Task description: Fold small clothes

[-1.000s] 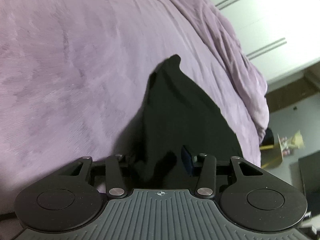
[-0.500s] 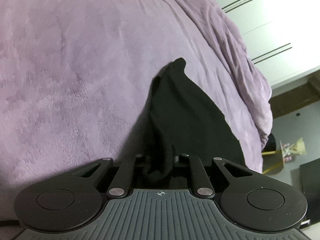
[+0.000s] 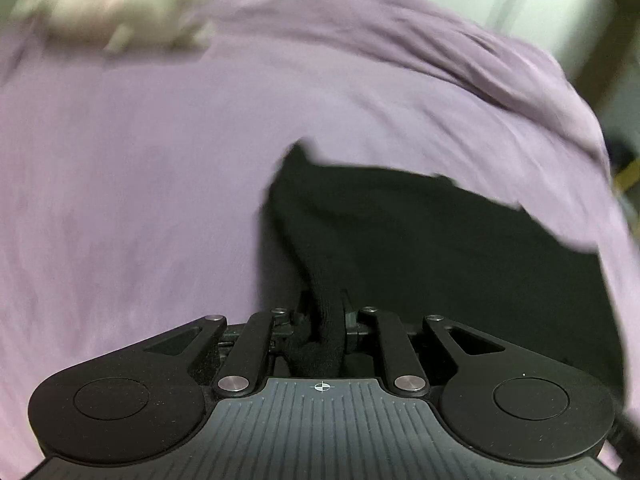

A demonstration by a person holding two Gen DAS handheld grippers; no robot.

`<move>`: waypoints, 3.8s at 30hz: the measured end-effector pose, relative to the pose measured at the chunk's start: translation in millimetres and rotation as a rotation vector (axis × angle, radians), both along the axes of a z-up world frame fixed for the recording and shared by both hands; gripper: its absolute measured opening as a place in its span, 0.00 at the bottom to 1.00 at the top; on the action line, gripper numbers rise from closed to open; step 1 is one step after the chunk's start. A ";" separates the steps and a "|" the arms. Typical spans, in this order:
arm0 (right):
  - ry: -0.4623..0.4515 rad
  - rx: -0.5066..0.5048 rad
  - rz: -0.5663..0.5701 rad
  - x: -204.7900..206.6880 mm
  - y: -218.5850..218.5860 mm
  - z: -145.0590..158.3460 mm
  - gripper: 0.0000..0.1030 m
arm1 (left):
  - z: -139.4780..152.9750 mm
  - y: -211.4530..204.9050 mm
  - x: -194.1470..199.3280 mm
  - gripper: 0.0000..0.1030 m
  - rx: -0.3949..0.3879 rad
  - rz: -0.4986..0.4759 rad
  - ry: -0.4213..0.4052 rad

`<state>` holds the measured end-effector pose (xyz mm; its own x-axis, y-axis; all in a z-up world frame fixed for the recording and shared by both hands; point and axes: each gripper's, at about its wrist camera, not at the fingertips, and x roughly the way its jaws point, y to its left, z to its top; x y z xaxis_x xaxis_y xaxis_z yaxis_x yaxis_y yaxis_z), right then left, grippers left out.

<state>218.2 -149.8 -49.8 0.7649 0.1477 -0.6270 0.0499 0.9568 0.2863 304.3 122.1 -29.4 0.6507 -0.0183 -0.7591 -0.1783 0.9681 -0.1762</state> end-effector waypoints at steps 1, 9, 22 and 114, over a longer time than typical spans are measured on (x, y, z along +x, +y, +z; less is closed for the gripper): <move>0.004 0.007 -0.022 -0.6 -8.5 -0.9 0.16 | 6.1 -15.9 2.2 0.13 0.012 -0.056 -0.021; 0.017 0.019 -0.091 -7.0 -44.8 -7.2 0.16 | -3.6 -110.8 18.6 0.14 -0.126 -0.334 -0.060; 0.021 0.203 -0.014 0.4 -57.1 -6.2 0.27 | -2.6 -55.4 -33.5 0.35 -0.477 -0.317 -0.083; 0.112 -0.095 0.018 77.1 -111.7 -8.0 0.06 | -25.9 -125.5 -20.6 0.48 -0.186 -0.356 0.034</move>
